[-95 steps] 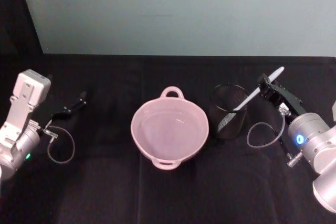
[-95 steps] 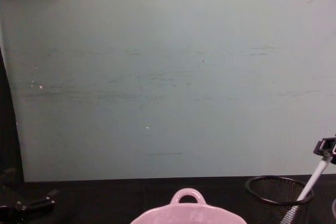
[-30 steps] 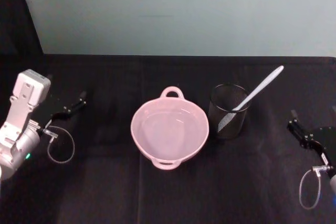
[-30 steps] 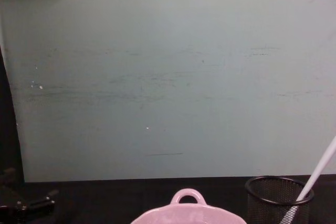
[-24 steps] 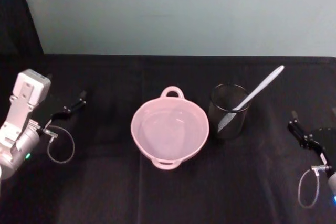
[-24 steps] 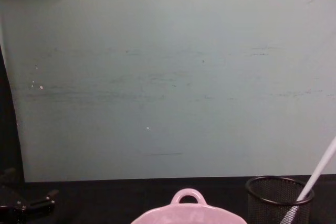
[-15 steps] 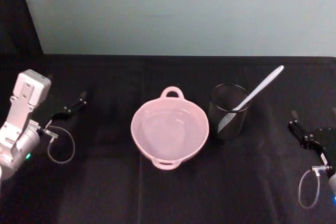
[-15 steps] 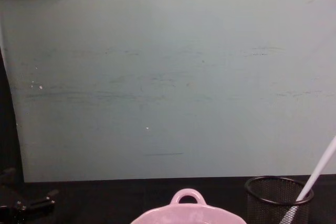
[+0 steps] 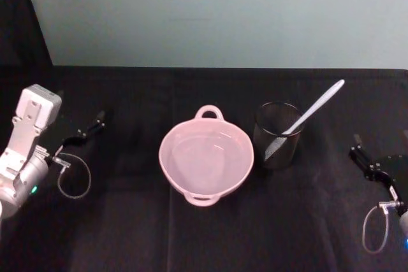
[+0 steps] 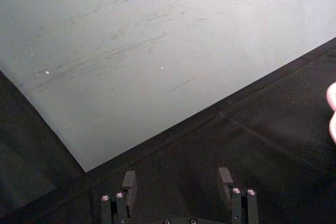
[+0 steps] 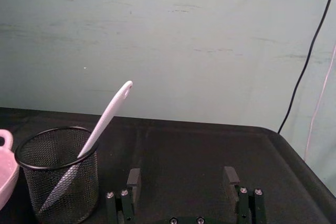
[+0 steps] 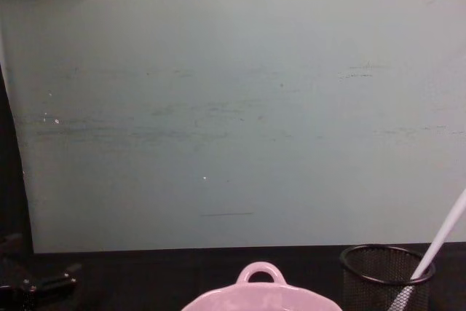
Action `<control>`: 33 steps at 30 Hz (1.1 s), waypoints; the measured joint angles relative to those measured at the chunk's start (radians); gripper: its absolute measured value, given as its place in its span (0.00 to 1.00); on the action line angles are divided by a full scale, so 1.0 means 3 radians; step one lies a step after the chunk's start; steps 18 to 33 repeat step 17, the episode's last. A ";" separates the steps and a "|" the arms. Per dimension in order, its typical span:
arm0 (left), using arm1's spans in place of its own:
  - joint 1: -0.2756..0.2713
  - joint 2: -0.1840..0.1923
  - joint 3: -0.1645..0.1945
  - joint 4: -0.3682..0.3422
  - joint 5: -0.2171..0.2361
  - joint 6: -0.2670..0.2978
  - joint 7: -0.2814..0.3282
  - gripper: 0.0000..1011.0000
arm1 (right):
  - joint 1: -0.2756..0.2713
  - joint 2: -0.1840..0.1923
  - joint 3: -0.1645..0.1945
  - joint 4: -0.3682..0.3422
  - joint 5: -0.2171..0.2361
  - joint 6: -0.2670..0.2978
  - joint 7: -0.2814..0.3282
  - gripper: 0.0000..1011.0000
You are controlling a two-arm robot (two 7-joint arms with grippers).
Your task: Use the one hand to pick up the spoon and stir the clear water in the bowl.
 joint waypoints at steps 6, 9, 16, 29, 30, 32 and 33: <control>0.0000 0.0000 0.0000 0.0000 0.0000 0.0000 0.0000 1.00 | -0.0002 0.0002 0.0000 -0.0003 0.0003 0.0000 0.0000 0.99; 0.0000 0.0000 0.0000 0.0000 0.0000 0.0000 0.0000 1.00 | -0.0003 0.0003 0.0000 -0.0004 0.0003 0.0000 0.0000 0.99; 0.0000 0.0000 0.0000 0.0000 0.0000 0.0000 0.0000 1.00 | -0.0004 0.0004 0.0000 -0.0005 0.0003 0.0001 0.0000 0.99; 0.0000 0.0000 0.0000 0.0000 0.0000 0.0000 0.0000 1.00 | -0.0004 0.0004 0.0000 -0.0006 0.0003 0.0001 0.0000 0.99; 0.0000 0.0000 0.0000 0.0000 0.0000 0.0000 0.0000 1.00 | -0.0004 0.0004 0.0000 -0.0006 0.0003 0.0001 0.0000 0.99; 0.0000 0.0000 0.0000 0.0000 0.0000 0.0000 0.0000 1.00 | -0.0004 0.0004 0.0000 -0.0006 0.0003 0.0001 0.0000 0.99; 0.0000 0.0000 0.0000 0.0000 0.0000 0.0000 0.0000 1.00 | -0.0004 0.0004 0.0000 -0.0006 0.0003 0.0001 0.0000 0.99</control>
